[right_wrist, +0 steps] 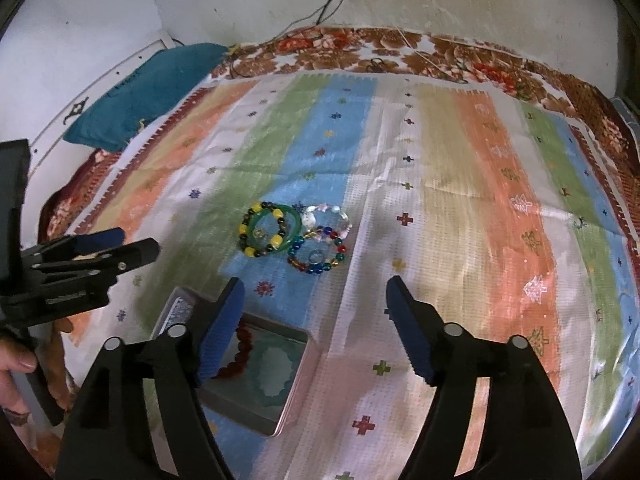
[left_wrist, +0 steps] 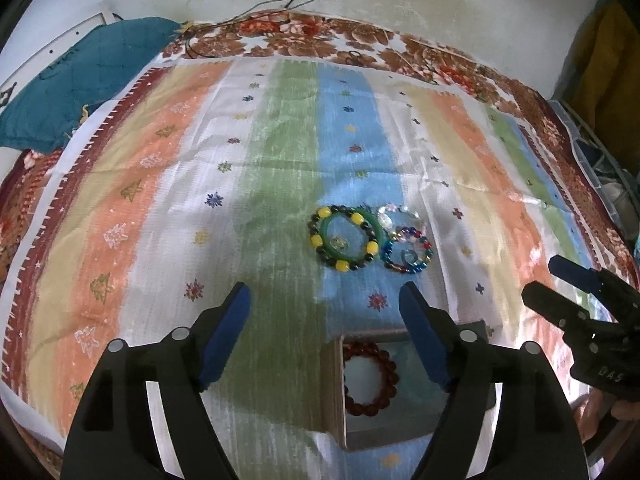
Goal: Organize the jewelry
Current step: 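Open both grippers to drop the bracelets into the tin, then move both open grippers back to the remaining bracelets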
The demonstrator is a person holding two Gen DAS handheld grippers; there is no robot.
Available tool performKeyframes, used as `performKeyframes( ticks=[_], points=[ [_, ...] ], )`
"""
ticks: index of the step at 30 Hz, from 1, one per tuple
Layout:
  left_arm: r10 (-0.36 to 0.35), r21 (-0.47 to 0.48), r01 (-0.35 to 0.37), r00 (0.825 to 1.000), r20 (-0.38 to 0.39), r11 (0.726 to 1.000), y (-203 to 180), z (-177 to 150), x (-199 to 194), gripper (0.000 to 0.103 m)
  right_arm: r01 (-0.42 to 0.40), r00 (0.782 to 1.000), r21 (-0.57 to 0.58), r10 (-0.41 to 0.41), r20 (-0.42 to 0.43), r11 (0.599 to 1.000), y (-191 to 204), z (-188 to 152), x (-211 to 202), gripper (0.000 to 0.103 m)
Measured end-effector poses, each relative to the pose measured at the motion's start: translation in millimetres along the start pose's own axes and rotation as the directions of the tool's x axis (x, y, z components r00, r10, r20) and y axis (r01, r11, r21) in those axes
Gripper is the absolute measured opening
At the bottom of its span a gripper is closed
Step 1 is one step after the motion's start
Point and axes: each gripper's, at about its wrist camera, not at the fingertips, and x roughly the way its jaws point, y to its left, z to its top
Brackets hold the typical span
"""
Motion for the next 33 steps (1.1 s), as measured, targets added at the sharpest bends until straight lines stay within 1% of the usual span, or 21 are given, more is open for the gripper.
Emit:
performKeyframes(
  ticks=[3,8,13,15,25,29,31,33],
  points=[
    [0.005,-0.006,-0.005,1.0,-0.011,1.0,2,7,9,0.076,-0.024,1.0,0.007,0.024,-0.005,1.0,-2,3,7,0.074],
    [0.007,-0.004,-0.008,0.999,-0.039,1.0,3,12,24,0.076,-0.012,1.0,0.003,0.012,-0.017,1.0,-3,5,15,0.077],
    [0.004,-0.007,-0.004,0.999,-0.046,1.0,6,15,30,0.076,-0.013,1.0,0.022,0.014,-0.027,1.0,-8,10,23,0.078],
    [0.004,-0.009,-0.005,0.999,-0.049,1.0,7,16,33,0.076,-0.004,1.0,0.017,0.005,-0.029,1.0,-9,12,26,0.082],
    [0.015,-0.016,-0.016,0.997,-0.079,1.0,13,24,52,0.076,0.025,0.998,0.015,-0.024,-0.064,1.0,-12,16,46,0.082],
    [0.03,-0.012,-0.031,0.996,-0.083,0.999,15,26,59,0.076,-0.007,0.998,0.046,0.01,-0.065,0.999,-19,21,50,0.082],
    [0.048,0.001,-0.048,0.997,-0.065,0.999,15,29,59,0.076,-0.006,0.998,0.039,0.009,-0.07,0.999,-20,23,52,0.082],
    [0.054,0.01,-0.053,0.996,-0.069,0.999,15,30,61,0.076,-0.003,0.997,0.035,0.006,-0.073,0.999,-21,23,55,0.082]
  ],
)
